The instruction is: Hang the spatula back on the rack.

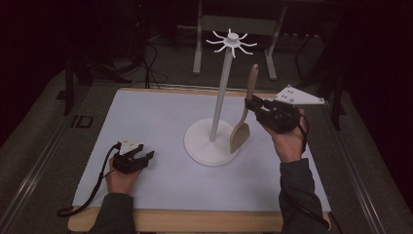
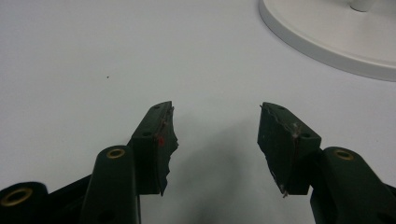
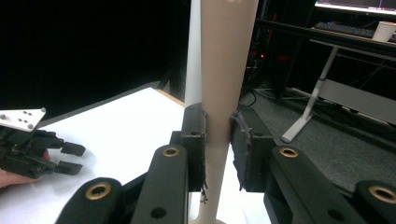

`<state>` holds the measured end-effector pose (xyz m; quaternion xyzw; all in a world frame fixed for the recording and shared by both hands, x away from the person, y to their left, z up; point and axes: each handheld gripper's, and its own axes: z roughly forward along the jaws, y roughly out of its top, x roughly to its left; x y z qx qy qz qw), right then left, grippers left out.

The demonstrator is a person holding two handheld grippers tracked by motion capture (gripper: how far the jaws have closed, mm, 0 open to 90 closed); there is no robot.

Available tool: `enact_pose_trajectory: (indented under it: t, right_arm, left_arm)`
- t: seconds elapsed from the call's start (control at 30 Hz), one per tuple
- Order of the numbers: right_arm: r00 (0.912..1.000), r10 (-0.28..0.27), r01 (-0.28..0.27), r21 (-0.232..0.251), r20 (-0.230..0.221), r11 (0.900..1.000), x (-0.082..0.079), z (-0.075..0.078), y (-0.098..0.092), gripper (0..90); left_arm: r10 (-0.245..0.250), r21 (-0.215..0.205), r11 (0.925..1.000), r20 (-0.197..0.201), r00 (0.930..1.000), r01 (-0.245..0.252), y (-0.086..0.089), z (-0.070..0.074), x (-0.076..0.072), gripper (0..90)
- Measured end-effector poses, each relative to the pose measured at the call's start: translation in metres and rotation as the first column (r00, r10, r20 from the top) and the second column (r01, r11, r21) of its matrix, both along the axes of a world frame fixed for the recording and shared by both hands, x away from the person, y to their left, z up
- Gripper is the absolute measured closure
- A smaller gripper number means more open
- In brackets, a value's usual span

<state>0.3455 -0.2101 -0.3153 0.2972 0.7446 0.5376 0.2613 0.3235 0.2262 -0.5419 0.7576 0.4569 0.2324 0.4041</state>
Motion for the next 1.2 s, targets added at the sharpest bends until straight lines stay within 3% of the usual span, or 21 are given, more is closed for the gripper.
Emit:
enact_pose_trajectory:
  t: [1.2]
  right_arm:
    - [0.9998,0.018,-0.018,0.019,-0.003,1.0,0.01,0.024,0.005,75.7]
  left_arm:
    - [-0.001,0.0,1.0,0.0,1.0,0.001,0.0,0.0,0.0,45.8]
